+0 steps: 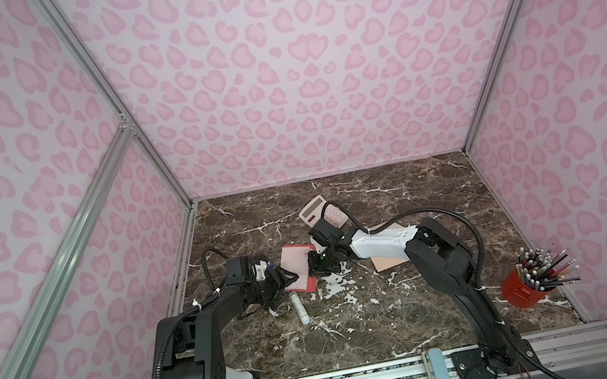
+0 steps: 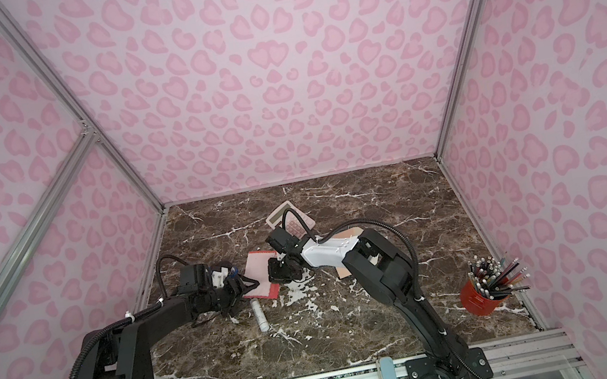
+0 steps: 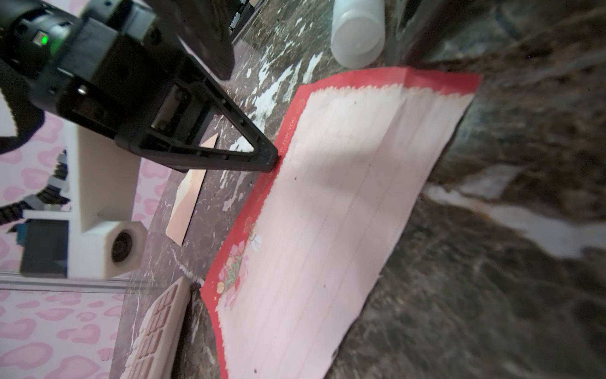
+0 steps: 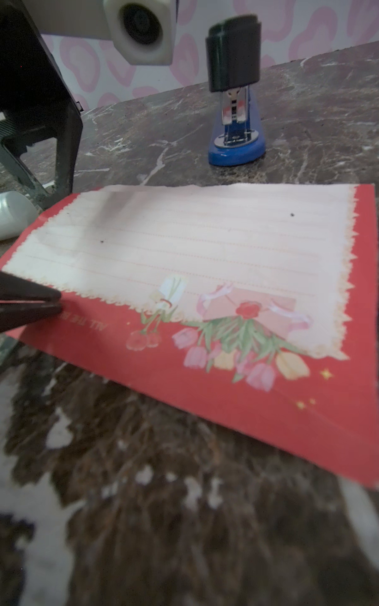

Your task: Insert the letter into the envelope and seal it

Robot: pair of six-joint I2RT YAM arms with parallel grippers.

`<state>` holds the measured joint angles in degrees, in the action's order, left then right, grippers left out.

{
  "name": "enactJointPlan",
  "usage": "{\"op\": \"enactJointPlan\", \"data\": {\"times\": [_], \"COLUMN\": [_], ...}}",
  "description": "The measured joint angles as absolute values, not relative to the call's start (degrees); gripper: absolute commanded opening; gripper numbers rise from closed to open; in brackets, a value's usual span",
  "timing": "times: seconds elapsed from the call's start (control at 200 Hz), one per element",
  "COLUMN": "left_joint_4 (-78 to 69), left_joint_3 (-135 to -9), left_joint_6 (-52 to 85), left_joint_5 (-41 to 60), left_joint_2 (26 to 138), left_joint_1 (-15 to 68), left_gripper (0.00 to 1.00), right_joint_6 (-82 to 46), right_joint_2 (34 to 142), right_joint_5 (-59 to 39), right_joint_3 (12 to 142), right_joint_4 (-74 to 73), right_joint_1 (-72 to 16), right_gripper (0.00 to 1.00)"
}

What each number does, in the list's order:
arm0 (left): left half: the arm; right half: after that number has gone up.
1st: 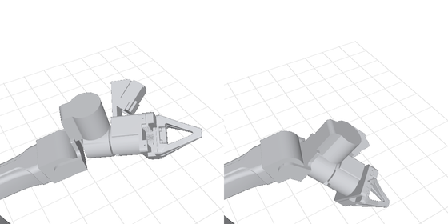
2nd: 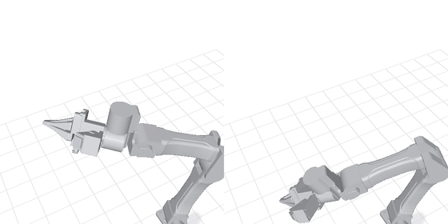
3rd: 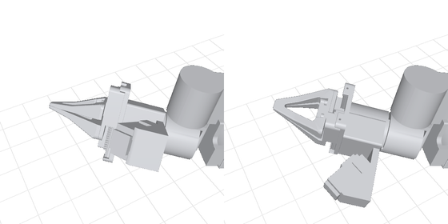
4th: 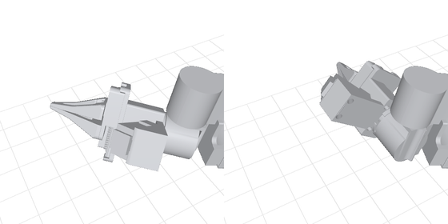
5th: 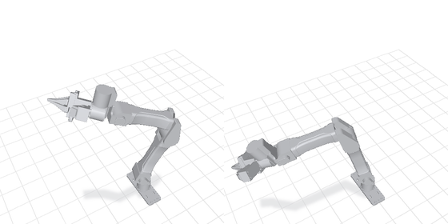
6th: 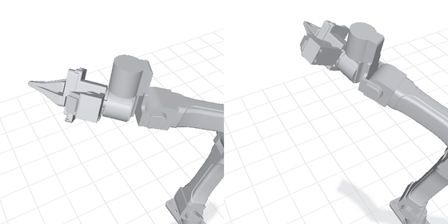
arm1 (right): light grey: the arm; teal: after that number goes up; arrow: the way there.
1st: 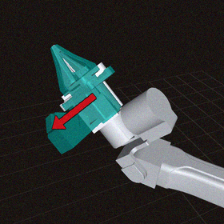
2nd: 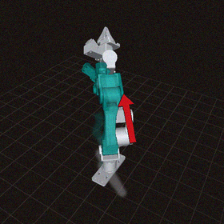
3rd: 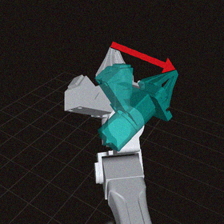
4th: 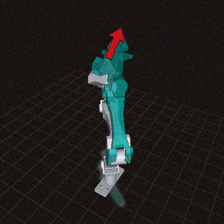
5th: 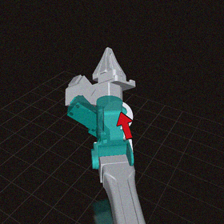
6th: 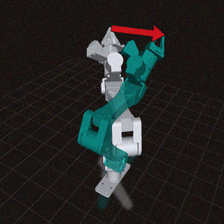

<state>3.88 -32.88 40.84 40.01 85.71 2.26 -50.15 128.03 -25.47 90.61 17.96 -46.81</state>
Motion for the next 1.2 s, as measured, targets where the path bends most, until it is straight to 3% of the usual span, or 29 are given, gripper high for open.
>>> {"op": "enactJointPlan", "data": {"times": [0.805, 1.2], "left_joint_4": [-7.5, -15.7], "left_joint_3": [-26.9, -25.5], "left_joint_6": [51.4, 55.0], "left_joint_5": [35.3, 34.9], "left_joint_2": [81.5, 83.2], "left_joint_1": [2.3, 2.3], "left_gripper": [0.75, 0.69], "right_joint_6": [-49.7, -49.2], "right_joint_2": [128.8, 129.4], "right_joint_5": [-28.7, -31.5], "right_joint_3": [90.9, 90.9], "right_joint_4": [17.2, 16.3], "right_joint_1": [-46.8, -47.2], "right_gripper": [0.05, 0.04]}}
